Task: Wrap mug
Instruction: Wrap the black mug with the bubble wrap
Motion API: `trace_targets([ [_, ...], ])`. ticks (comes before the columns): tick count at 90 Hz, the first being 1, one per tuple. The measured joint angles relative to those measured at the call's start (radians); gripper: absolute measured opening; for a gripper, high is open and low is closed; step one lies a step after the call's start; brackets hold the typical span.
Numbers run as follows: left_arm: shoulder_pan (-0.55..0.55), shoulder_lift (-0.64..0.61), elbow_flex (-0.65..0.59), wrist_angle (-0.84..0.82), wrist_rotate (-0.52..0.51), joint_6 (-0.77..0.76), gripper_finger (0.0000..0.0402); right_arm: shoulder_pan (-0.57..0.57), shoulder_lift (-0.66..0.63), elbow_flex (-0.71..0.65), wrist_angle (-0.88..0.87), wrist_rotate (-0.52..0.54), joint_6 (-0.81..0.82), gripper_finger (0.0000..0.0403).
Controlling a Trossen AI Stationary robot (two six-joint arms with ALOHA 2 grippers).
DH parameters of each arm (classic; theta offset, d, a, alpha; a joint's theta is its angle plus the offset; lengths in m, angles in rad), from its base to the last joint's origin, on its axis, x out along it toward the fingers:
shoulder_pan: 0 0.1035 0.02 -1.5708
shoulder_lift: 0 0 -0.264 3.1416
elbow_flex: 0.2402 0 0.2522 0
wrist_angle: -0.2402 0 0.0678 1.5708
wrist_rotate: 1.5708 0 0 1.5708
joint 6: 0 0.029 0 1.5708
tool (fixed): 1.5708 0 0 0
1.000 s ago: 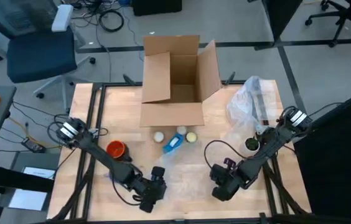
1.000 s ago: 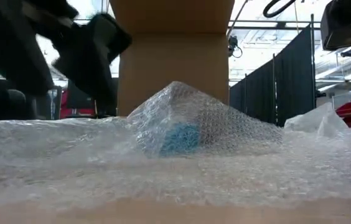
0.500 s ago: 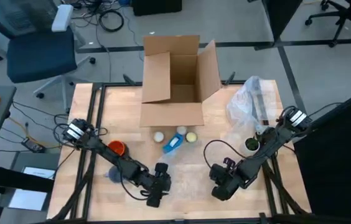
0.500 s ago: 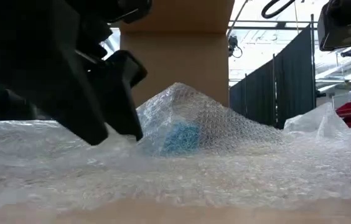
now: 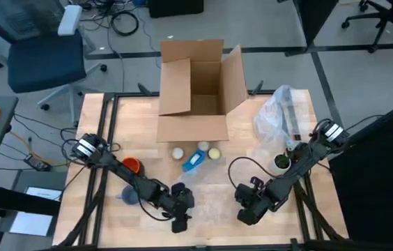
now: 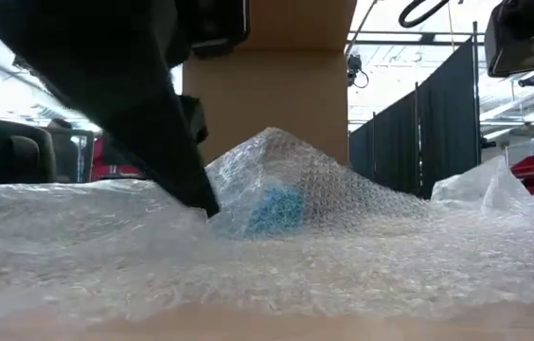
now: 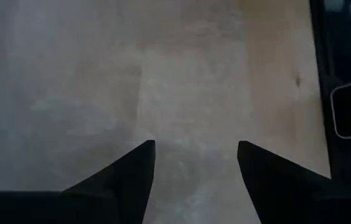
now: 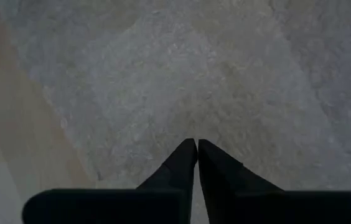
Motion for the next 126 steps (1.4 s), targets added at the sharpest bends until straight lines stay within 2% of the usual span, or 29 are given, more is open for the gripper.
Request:
trace_targets([
  [22, 0.000, 0.100, 0.121, -0.175, -0.055, -0.025, 0.0212, -0.004, 0.000, 0.000, 0.000, -0.007, -0.001, 0.0000],
  [31, -0.001, 0.114, 0.160, -0.235, -0.077, -0.006, 0.0194, -0.004, 0.000, 0.000, 0.000, -0.010, -0.002, 0.0000],
  [39, 0.000, 0.116, 0.194, -0.284, -0.090, 0.025, 0.0154, -0.003, 0.000, 0.000, 0.000, -0.017, -0.002, 0.0000],
  [54, 0.000, 0.113, 0.275, -0.369, -0.100, 0.072, 0.0033, 0.001, 0.000, 0.000, 0.000, -0.027, -0.002, 0.0000],
  [59, -0.001, 0.113, 0.301, -0.409, -0.100, 0.078, 0.0012, 0.004, 0.000, 0.000, 0.000, -0.027, -0.001, 0.0000],
  [82, -0.010, 0.074, 0.375, -0.661, -0.169, 0.110, 0.0001, 0.025, 0.000, 0.000, 0.000, -0.028, 0.015, 0.0000],
  [104, -0.008, -0.051, 0.376, -0.828, -0.334, 0.091, 0.0000, 0.029, -0.002, 0.001, 0.002, -0.035, 0.016, 0.0000],
  [117, 0.024, -0.084, 0.375, -1.038, -0.476, 0.014, 0.0000, 0.032, -0.020, 0.001, 0.011, -0.036, 0.016, 0.0000],
  [126, 0.052, -0.083, 0.328, -1.072, -0.492, -0.028, 0.0000, 0.037, -0.042, 0.001, 0.017, -0.036, 0.014, 0.0000],
])
